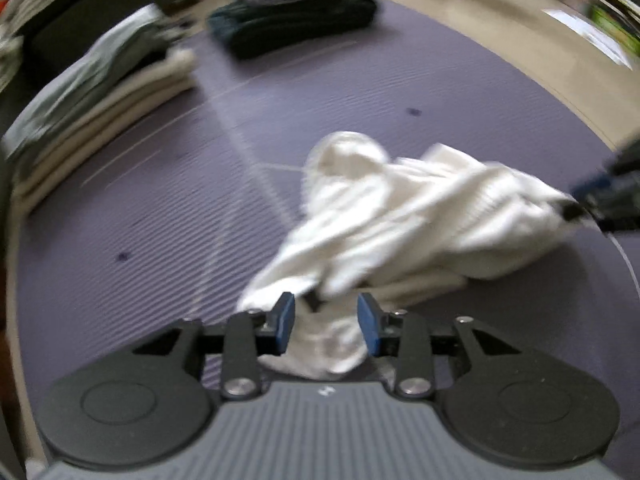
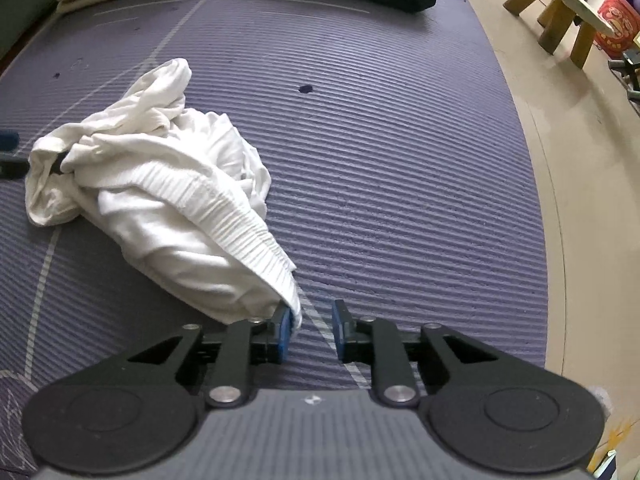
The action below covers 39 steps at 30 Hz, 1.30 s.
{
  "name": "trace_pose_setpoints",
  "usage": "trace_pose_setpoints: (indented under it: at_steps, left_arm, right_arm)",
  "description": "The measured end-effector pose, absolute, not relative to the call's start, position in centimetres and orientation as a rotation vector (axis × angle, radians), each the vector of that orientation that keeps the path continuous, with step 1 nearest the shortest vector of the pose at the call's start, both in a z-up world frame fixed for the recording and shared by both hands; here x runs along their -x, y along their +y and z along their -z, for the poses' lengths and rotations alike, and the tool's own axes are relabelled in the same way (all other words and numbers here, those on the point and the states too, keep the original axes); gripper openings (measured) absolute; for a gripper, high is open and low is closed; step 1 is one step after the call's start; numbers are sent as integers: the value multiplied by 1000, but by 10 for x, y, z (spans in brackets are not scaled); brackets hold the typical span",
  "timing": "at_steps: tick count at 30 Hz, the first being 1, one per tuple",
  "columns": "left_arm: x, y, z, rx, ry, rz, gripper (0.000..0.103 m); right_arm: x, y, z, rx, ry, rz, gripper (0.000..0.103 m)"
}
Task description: Fold clothes
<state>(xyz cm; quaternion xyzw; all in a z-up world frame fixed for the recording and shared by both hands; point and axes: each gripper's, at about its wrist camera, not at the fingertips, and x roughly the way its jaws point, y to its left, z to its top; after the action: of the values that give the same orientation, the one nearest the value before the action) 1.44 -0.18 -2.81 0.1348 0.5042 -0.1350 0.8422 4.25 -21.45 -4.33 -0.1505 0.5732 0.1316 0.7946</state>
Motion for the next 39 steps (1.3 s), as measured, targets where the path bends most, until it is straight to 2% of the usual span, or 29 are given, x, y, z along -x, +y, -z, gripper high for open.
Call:
trace_pose_setpoints:
  at_steps: [5, 12, 14, 15, 16, 19, 30, 37, 39]
  left_arm:
    - [-20, -24, 46, -315, 1094, 326, 34]
    - [-34, -25, 60, -248, 1118, 309, 3]
    - [-37, -24, 58, -211, 1109, 306, 1]
    - [-38, -22, 57, -192, 1103, 305, 0]
    - [-39, -21, 55, -173, 1099, 303, 0]
    - [-37, -15, 45, -134, 1093, 294, 0]
    - [-5, 33, -14, -103, 997, 187, 0]
    - [19, 59, -23, -180, 996, 136, 0]
    - [23, 61, -20, -205, 1011, 129, 7]
  right_arm:
    - [-40, -212, 44, 329, 1237, -294, 20]
    - [-37, -211, 45, 333, 1253, -326, 20]
    - [-36, -210, 46, 335, 1255, -337, 20]
    - [-35, -209, 47, 336, 1257, -343, 16]
    - [-35, -208, 47, 337, 1259, -350, 7]
    - [-34, -206, 44, 334, 1248, -355, 3]
    - [-13, -203, -25, 312, 1069, -372, 2]
    - [-9, -215, -41, 342, 1053, -286, 2]
    - [-10, -220, -39, 340, 1069, -266, 2]
